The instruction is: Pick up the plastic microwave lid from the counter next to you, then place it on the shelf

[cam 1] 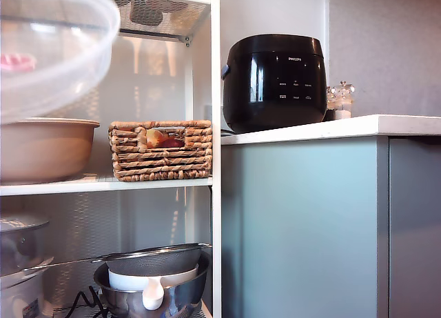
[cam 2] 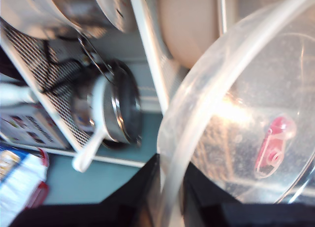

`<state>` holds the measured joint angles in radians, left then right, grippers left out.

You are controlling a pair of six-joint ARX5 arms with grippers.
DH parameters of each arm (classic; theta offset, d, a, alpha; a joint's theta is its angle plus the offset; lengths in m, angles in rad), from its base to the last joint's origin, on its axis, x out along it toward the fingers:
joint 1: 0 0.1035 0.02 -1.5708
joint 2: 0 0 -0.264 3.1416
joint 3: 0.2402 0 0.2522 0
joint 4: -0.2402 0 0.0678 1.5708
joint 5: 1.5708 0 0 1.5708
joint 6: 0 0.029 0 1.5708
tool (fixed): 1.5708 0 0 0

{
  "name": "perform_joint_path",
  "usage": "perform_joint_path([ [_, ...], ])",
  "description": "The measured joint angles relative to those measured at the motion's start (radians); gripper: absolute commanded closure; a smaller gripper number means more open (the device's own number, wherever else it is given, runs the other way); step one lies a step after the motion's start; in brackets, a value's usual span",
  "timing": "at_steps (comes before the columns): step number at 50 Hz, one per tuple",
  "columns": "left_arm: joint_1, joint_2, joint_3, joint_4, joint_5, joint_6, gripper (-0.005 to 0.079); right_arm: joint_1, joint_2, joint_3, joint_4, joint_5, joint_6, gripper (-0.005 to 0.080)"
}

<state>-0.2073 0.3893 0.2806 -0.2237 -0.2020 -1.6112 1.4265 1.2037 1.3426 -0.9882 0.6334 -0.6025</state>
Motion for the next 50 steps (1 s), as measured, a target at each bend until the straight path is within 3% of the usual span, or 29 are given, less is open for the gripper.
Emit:
perform_joint_path([
  [24,0.000,0.481,0.401,0.090,-0.095,0.048,0.0722,0.000,0.000,0.000,-0.001,-0.005,0.000,0.0765],
  [35,-0.002,0.607,0.470,0.077,-0.103,-0.001,0.0590,0.000,0.000,0.000,-0.001,-0.005,0.000,0.0765],
  [50,-0.003,0.659,0.486,0.065,-0.082,-0.017,0.0599,0.000,0.000,0.000,-0.001,-0.005,0.003,0.0765],
])
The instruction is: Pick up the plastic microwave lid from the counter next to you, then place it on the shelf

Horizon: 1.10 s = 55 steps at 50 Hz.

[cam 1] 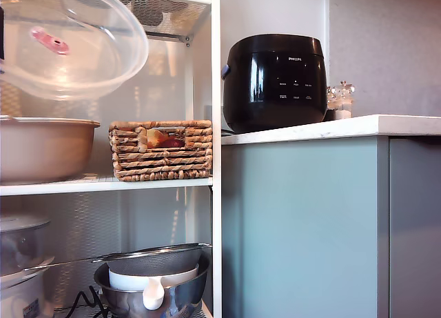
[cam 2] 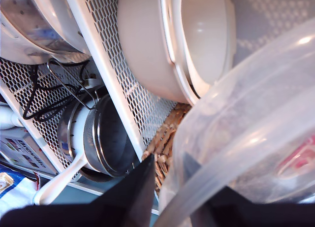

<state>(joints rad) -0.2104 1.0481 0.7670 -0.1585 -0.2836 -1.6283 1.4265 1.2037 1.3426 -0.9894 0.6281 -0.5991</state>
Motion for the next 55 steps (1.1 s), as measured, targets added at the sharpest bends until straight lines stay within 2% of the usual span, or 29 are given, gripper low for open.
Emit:
perform_joint_path([
  [10,-0.004,0.000,0.005,-0.051,0.023,0.005,0.0601,0.000,0.000,0.000,0.000,0.000,0.020,0.0765],
  [16,-0.004,0.001,0.004,-0.069,-0.003,-0.018,0.0675,0.000,0.000,0.000,0.000,0.000,0.023,0.0765],
  [22,0.005,0.001,0.005,0.000,-0.040,-0.022,0.0687,0.000,0.000,0.000,-0.002,-0.001,0.036,0.0765],
  [34,0.080,0.055,0.005,0.116,-0.032,-0.034,0.0686,0.000,0.000,0.000,-0.002,-0.016,0.046,0.0765],
  [46,0.087,0.156,0.005,0.261,0.002,-0.080,0.0688,0.000,0.000,0.000,-0.002,-0.016,0.049,0.0765],
  [55,0.092,0.241,0.005,0.348,0.014,-0.200,0.0689,0.000,0.000,0.000,-0.002,-0.016,0.049,0.0765],
])
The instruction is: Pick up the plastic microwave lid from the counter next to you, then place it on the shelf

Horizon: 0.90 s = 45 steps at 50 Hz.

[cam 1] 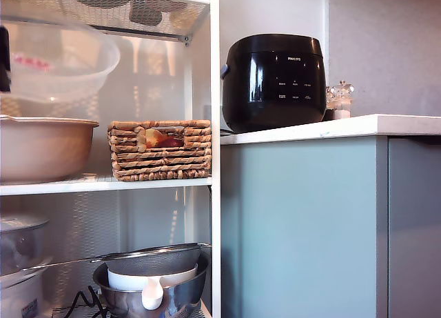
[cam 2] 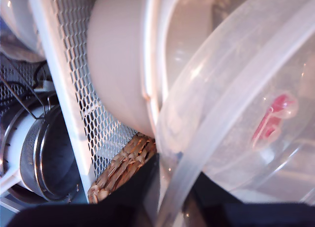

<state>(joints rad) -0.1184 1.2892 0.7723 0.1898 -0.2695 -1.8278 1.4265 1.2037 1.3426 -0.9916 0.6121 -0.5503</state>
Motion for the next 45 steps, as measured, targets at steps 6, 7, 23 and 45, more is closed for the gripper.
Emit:
perform_joint_path([
  [6,0.005,0.057,0.005,0.044,0.002,-0.052,0.0701,0.000,0.000,0.000,0.000,0.000,0.000,0.0765],
  [7,0.005,0.066,0.010,0.048,0.002,-0.064,0.0702,0.000,0.000,0.000,0.000,0.000,0.000,0.0765],
  [23,0.005,0.184,0.244,0.025,0.030,-0.106,0.0702,0.000,0.000,0.000,0.000,0.000,0.000,0.0765],
  [45,0.008,0.234,0.313,-0.111,0.032,-0.106,0.0700,0.000,0.000,0.000,0.000,0.000,0.001,0.0765],
])
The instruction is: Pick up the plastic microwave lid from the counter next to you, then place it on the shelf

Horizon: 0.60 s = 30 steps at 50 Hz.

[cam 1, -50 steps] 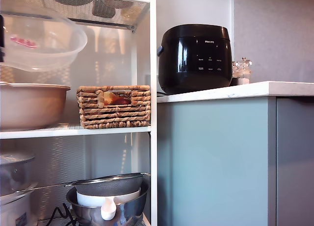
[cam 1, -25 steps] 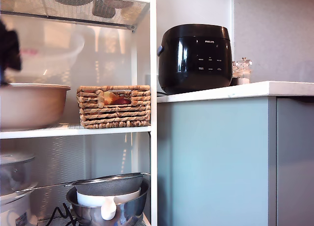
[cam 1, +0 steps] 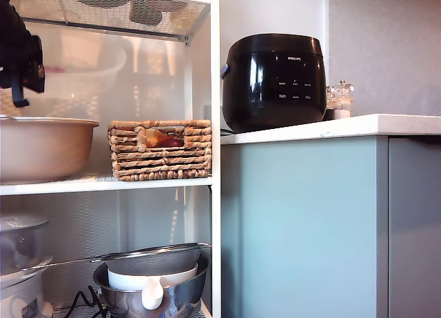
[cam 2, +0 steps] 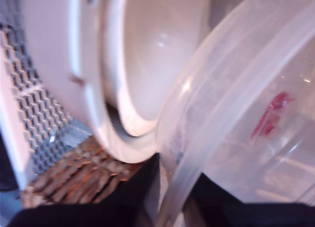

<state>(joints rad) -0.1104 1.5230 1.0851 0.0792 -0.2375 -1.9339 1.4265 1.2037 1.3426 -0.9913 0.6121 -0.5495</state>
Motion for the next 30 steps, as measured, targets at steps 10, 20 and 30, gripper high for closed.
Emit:
perform_joint_path([
  [10,0.000,0.018,0.000,-0.003,0.000,0.000,0.0699,0.000,0.000,0.000,0.001,0.000,0.003,0.0765],
  [20,0.003,0.032,0.000,-0.004,-0.004,0.000,0.0512,0.000,0.000,0.000,0.000,0.000,0.016,0.0765],
  [30,0.017,0.032,0.000,0.020,-0.004,0.031,0.0296,0.000,0.000,0.000,0.000,-0.001,0.022,0.0765],
])
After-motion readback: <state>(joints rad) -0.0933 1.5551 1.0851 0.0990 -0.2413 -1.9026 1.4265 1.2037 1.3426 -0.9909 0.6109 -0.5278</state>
